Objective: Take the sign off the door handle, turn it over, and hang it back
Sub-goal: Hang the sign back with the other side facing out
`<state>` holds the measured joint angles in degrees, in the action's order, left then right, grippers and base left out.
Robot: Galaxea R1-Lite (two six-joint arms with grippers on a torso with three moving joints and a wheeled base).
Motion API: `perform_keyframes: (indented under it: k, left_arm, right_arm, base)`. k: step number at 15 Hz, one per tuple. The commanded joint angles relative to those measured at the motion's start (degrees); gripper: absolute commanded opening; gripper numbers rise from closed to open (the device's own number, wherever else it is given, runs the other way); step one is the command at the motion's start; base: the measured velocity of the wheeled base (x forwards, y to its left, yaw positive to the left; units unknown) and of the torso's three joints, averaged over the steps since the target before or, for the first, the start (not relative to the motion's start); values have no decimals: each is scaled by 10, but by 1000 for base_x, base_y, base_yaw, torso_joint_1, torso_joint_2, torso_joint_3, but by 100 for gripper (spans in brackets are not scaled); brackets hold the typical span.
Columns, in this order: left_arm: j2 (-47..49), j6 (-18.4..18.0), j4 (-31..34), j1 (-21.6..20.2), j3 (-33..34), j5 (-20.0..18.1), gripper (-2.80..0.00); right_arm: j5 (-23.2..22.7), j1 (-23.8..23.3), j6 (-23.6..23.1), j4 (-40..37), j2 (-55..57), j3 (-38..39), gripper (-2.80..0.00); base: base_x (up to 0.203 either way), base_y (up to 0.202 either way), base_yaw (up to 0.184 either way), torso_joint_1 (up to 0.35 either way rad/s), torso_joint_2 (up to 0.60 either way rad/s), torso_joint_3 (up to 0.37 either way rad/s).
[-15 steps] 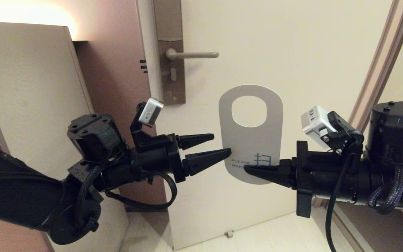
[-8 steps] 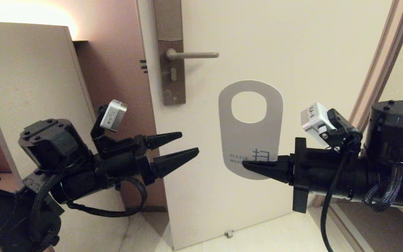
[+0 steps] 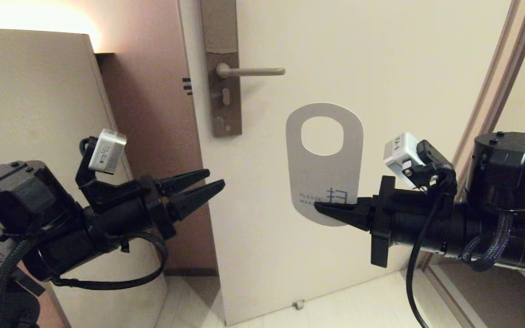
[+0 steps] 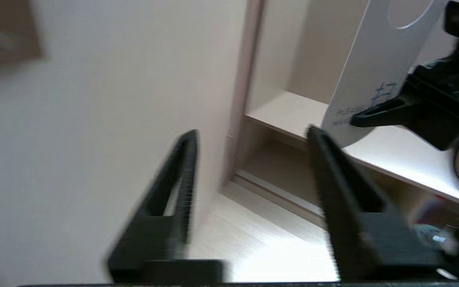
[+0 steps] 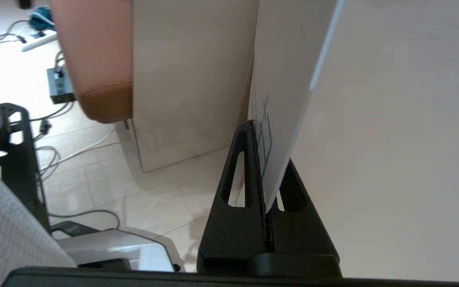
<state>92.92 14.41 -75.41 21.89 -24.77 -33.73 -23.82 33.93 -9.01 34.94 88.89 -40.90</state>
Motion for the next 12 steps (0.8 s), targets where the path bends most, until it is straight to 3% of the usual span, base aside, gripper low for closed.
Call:
perform_keyframes:
  k: [1,4,8,10,12]
  left_arm:
    - [-28,-23,-4,-7,8,15,-280]
    - [-47,-108,-1,-22,18,86,-280]
    - [-85,-229,52,-105,64,178,-280]
    - [-99,-255,61,-146,91,256,-280]
    - [-129,-259,61,-173,132,308,-280]
  right_arm:
    - [9,1,0,2,1,-1,-280]
    - [29,-2,1,1,1,-1,-280]
    - [29,-4,2,1,3,-1,-280]
    - [30,-9,1,1,3,-2,-280]
    - [30,-13,2,1,3,-5,-280]
  base:
    - [0,0,0,0,0,0]
    - [0,0,0,0,0,0]
    - [0,0,0,0,0,0]
    - [0,0,0,0,0,0]
    - [0,0,0,0,0,0]
